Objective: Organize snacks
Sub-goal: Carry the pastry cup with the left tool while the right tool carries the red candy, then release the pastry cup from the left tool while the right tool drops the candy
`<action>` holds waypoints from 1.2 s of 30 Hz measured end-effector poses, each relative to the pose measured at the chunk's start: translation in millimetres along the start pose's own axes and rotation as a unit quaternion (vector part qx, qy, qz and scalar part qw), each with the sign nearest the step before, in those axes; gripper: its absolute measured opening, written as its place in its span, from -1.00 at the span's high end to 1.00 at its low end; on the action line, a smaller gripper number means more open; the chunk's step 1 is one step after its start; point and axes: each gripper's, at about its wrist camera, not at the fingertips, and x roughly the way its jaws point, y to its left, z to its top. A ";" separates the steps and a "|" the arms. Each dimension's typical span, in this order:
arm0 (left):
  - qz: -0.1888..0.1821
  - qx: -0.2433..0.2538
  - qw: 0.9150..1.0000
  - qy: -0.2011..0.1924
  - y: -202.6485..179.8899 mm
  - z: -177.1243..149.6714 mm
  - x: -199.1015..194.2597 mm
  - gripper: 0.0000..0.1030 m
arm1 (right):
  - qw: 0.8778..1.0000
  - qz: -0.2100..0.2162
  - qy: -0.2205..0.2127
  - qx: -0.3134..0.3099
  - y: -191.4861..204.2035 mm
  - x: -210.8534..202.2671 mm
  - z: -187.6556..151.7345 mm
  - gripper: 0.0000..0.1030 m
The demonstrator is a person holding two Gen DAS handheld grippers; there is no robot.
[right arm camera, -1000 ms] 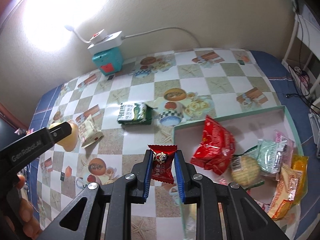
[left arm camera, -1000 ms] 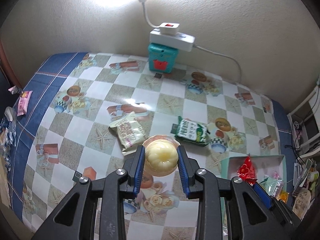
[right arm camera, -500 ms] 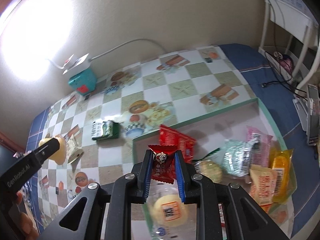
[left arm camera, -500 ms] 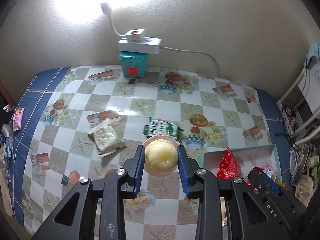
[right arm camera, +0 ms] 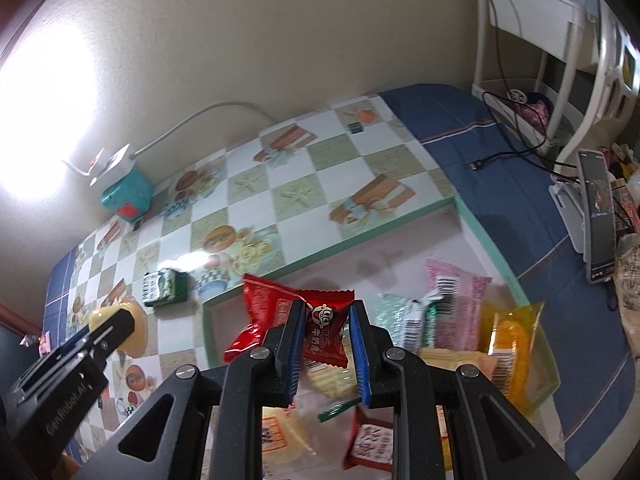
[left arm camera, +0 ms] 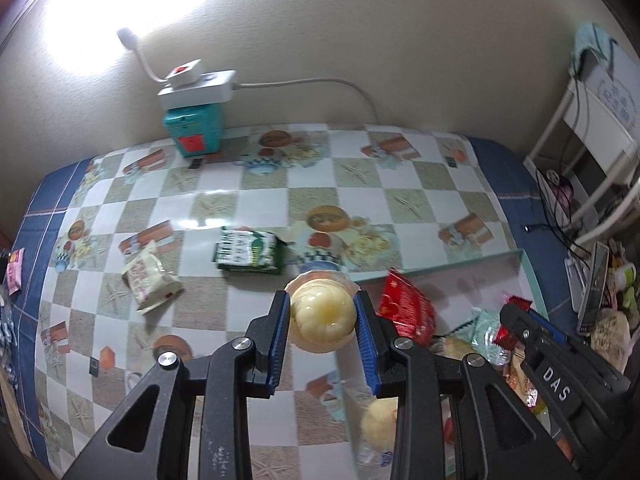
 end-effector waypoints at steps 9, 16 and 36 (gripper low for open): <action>-0.010 0.040 0.999 0.019 -39.1 -8.2 13.8 0.34 | 1.000 -0.016 -0.001 0.019 -31.1 3.8 9.1 0.54; -0.014 0.065 0.997 0.040 -62.3 -16.3 30.0 0.34 | 1.000 -0.017 0.007 0.022 -39.8 15.4 10.6 0.54; -0.042 0.050 0.994 0.089 -65.8 -25.2 57.1 0.33 | 0.998 -0.008 0.049 0.023 -40.8 48.9 3.0 0.50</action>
